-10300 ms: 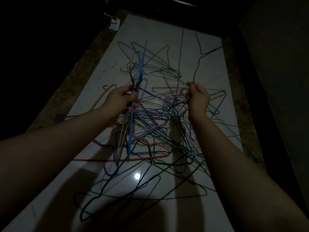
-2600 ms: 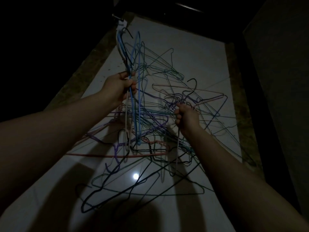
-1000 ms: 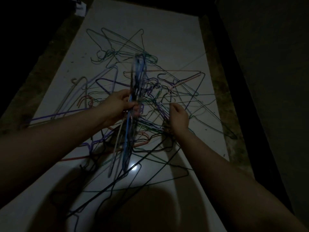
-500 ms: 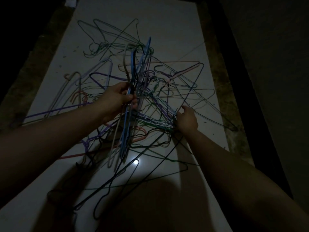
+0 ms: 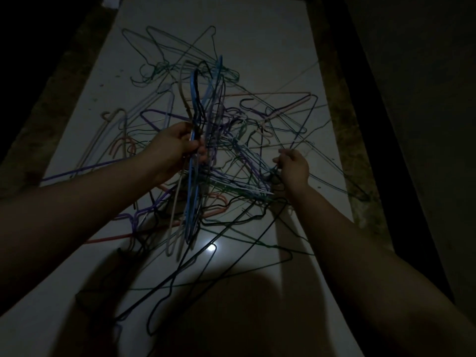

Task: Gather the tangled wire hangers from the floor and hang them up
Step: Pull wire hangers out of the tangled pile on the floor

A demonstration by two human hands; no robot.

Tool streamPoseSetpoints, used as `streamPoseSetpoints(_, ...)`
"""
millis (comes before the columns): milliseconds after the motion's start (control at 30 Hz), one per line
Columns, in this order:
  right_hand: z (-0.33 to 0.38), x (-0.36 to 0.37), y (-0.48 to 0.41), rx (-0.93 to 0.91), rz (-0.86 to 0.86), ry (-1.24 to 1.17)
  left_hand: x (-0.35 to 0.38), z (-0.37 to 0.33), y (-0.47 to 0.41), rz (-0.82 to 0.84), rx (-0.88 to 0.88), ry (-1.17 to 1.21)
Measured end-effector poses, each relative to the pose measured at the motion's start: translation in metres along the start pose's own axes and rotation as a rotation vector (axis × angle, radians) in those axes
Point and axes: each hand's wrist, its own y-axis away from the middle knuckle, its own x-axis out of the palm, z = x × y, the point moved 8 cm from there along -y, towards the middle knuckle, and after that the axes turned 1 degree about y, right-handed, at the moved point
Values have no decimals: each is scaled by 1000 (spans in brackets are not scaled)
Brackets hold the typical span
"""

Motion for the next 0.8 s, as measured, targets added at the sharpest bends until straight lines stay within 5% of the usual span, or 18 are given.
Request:
streamPoseSetpoints(167, 30, -19, 3, -174, -188, -63, -11, -8, -2, -47, 43, -47)
streamPoseSetpoints(300, 41, -11, 5, -183, 2, 7, -24, -12, -5, -54, 62, -6)
streamPoseSetpoints(567, 82, -14, 25, -432, -14, 173, -31, -24, 1, -88, 95, -1)
streamPoseSetpoints(800, 82, -9, 31, -429, 14, 209, -42, -31, 5, -63, 129, 3)
